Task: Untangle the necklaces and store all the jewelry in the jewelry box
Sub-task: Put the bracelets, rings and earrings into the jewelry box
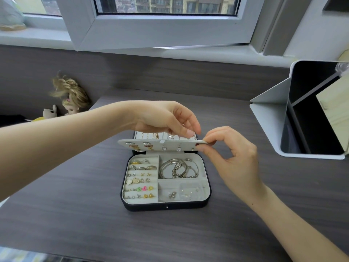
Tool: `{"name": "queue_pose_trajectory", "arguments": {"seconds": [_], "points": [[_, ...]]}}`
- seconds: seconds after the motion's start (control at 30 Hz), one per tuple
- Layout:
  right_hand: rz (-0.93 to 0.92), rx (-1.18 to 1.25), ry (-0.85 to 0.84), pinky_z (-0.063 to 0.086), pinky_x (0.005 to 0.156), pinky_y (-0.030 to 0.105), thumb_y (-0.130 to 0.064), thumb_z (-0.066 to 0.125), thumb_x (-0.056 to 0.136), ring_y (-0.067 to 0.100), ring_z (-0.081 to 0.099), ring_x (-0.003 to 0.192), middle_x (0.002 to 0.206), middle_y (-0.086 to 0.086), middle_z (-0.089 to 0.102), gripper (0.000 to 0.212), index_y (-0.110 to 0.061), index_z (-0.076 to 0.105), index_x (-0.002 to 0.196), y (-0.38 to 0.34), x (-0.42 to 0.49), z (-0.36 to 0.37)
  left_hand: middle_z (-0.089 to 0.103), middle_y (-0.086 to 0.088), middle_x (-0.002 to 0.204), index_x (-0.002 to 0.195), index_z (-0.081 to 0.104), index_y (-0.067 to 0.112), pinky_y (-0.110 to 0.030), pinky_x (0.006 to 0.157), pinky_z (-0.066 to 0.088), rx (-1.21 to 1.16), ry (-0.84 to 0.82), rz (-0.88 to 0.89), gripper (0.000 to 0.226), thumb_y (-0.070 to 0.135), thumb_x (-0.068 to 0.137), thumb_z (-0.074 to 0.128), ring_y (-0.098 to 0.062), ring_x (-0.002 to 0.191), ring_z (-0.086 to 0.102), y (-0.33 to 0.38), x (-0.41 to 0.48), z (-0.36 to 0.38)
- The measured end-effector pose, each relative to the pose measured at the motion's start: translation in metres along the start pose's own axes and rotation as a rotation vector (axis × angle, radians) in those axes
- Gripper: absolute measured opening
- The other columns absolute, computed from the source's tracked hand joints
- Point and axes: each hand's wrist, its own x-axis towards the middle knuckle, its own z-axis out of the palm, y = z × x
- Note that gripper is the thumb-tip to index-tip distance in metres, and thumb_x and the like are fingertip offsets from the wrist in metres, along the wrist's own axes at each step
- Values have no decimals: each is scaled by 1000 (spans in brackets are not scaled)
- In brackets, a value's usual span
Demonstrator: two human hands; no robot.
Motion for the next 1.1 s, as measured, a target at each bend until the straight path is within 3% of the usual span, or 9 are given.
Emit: {"name": "queue_pose_trajectory", "arguments": {"seconds": [0.2,0.27,0.37,0.5,0.6,0.7,0.9,0.97,1.1], "points": [[0,0,-8,45,77,13,-10,72,78,8,58,77,80,3,64,11,-1,65,79,0,-1,-1,63,-9,84,92,65,-6,-41,87,44,189,-4,-50,52,44,76,62,-21,81,53,7,1,8],[0,-5,-7,45,77,13,-10,72,79,8,58,77,80,3,63,12,-1,65,79,0,-1,-1,67,-8,86,90,68,-2,-37,88,48,198,-28,-54,44,40,78,63,-19,81,58,7,0,6],[-7,-4,-2,45,77,12,-10,72,78,8,58,76,79,2,63,12,-1,65,78,0,-1,-1,67,1,78,87,68,8,-18,71,49,188,-58,-43,13,19,87,61,-9,73,61,9,-1,5],[-9,-2,1,45,77,14,-6,75,77,9,58,76,79,3,63,12,-1,65,78,1,-1,0,65,-4,84,95,65,6,-18,71,48,128,-92,1,10,2,90,58,-11,75,61,11,-3,3],[-4,12,1,46,77,15,-9,73,78,10,58,77,80,2,63,12,-1,65,79,2,-1,0,59,-4,90,97,62,8,-28,81,44,81,-67,-6,12,15,87,63,-15,83,54,12,-2,4],[-4,12,6,47,76,17,-11,71,79,11,59,76,79,3,64,12,0,65,79,1,-1,1,60,2,79,86,63,12,-25,74,44,197,-40,-36,22,33,86,59,-9,72,53,10,-1,8],[1,-8,1,46,76,16,-5,75,76,9,58,77,79,2,63,12,-1,65,78,0,-1,0,61,-10,90,98,64,7,-25,77,50,137,-78,8,10,5,89,59,-18,80,58,14,-4,4],[0,1,-1,46,77,15,-6,75,77,9,58,77,80,2,63,12,-1,64,79,0,-1,0,57,-9,93,98,62,8,-31,83,45,131,-62,-5,10,13,90,60,-20,85,53,15,-4,5],[1,11,-8,47,76,17,-10,71,79,10,59,77,80,4,64,12,0,64,79,0,-1,0,63,-4,84,94,63,1,-32,78,45,272,-55,-67,34,34,90,55,-17,77,54,14,-4,9]]}}
